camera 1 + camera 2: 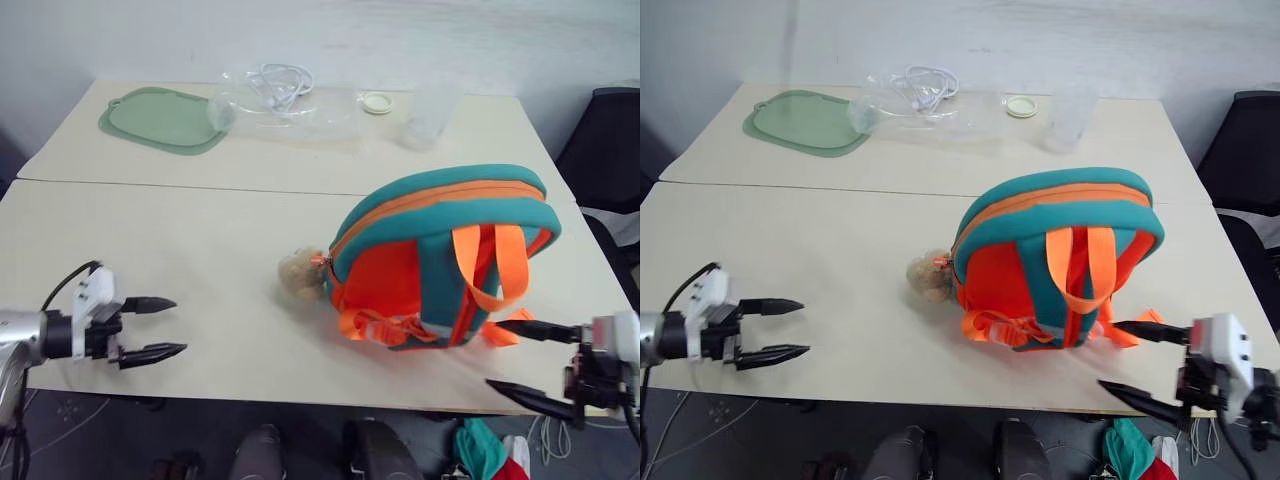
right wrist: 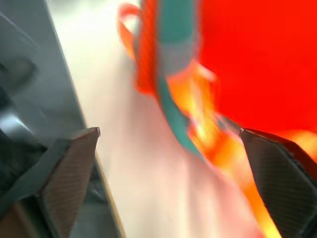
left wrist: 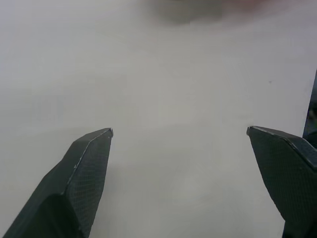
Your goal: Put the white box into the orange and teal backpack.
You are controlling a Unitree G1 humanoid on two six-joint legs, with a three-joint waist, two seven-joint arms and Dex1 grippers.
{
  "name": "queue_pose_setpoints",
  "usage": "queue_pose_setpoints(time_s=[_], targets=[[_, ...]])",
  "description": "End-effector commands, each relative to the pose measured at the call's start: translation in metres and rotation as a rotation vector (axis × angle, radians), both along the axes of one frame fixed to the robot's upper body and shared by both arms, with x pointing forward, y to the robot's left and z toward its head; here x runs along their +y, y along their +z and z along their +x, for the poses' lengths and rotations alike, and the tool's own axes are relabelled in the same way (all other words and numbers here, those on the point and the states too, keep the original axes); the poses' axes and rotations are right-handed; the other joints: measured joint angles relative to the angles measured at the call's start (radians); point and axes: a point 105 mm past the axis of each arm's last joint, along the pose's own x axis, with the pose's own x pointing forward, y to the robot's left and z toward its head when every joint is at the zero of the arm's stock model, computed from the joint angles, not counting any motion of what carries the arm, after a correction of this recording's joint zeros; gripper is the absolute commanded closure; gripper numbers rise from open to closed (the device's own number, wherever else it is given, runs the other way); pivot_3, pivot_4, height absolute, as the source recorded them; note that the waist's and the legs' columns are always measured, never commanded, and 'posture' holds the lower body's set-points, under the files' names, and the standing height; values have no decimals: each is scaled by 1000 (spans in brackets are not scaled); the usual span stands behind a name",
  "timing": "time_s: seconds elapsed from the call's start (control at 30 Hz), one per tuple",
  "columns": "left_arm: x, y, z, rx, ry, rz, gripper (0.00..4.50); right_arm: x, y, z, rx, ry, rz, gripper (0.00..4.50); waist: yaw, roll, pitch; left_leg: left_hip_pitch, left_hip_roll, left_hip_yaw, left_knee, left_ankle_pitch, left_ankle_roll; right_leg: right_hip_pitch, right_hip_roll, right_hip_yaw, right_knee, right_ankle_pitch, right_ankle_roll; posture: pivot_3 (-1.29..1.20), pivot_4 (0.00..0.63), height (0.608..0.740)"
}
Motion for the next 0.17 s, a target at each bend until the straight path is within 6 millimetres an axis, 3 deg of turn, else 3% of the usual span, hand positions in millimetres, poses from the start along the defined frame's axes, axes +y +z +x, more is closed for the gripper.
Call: queue_pose_setpoints(time_s=[0.03,0.17], targets=[[-1,4,-7,-83,-6,34,0,-21,-2,-2,-75,15,-97,48,-4,0,0,1,0,0,0,0,0,1,0,-1,0,0,0,0,150,740],[-4,0,-8,-129,5,58,0,-31,-8,12,-155,-17,-123,48,-6,1,0,1,1,-1,-2,1,-2,1,-1,-2,0,-1,-2,0,150,740]])
